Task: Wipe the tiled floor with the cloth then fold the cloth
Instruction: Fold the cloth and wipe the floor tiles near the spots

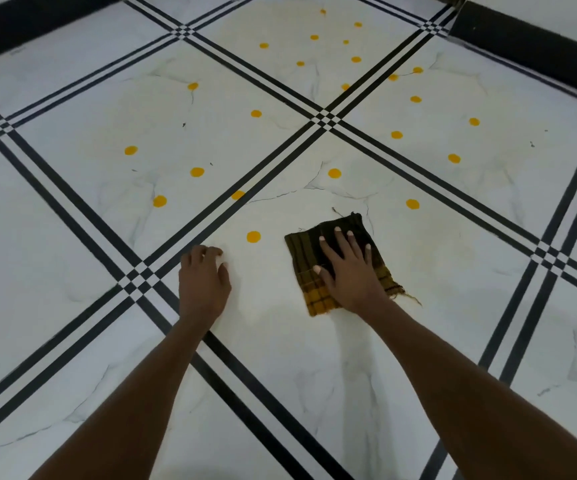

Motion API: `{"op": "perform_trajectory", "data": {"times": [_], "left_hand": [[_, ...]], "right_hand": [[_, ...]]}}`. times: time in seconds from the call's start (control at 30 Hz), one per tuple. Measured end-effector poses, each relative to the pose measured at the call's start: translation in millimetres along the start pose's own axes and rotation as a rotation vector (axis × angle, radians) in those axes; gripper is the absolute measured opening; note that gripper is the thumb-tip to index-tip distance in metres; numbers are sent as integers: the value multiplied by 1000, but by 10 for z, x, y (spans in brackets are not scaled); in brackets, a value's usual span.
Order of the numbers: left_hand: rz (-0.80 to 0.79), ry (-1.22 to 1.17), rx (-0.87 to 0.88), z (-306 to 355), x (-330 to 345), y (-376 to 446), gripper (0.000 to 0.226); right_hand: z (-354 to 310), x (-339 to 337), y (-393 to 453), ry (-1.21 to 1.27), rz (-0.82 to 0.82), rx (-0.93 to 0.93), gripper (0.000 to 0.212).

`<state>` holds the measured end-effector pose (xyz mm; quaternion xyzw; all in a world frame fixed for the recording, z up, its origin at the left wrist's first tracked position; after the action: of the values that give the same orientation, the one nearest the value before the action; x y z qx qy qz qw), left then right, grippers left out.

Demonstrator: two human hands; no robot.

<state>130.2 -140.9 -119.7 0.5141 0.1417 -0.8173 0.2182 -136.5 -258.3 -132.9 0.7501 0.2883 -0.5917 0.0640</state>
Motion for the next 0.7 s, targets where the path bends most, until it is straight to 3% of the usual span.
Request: {"op": "perform_trajectory", "data": {"times": [0.2,0.43,0.57,0.7], "left_hand": [[-108,151,4,-128,338,164,67],[-162,160,-11,-143,321,202,68],[-47,118,21,-107,207,224,62],[56,125,1,-323,150,464,59]], "right_hand": [[94,186,29,-146,119,-8,65],[29,86,239,-168,119,-48,65],[37,-61,646,-155,167,-51,65],[219,-285,1772,-118,204,68,65]]}}
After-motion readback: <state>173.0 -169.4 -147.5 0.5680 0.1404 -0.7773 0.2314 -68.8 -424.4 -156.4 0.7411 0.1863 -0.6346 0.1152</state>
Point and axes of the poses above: each hand's wrist, its own y-axis towards the middle knuckle, its own x-axis out of the palm, z = x × y, the point moved 6 cm from there along y, towards the middle knuckle
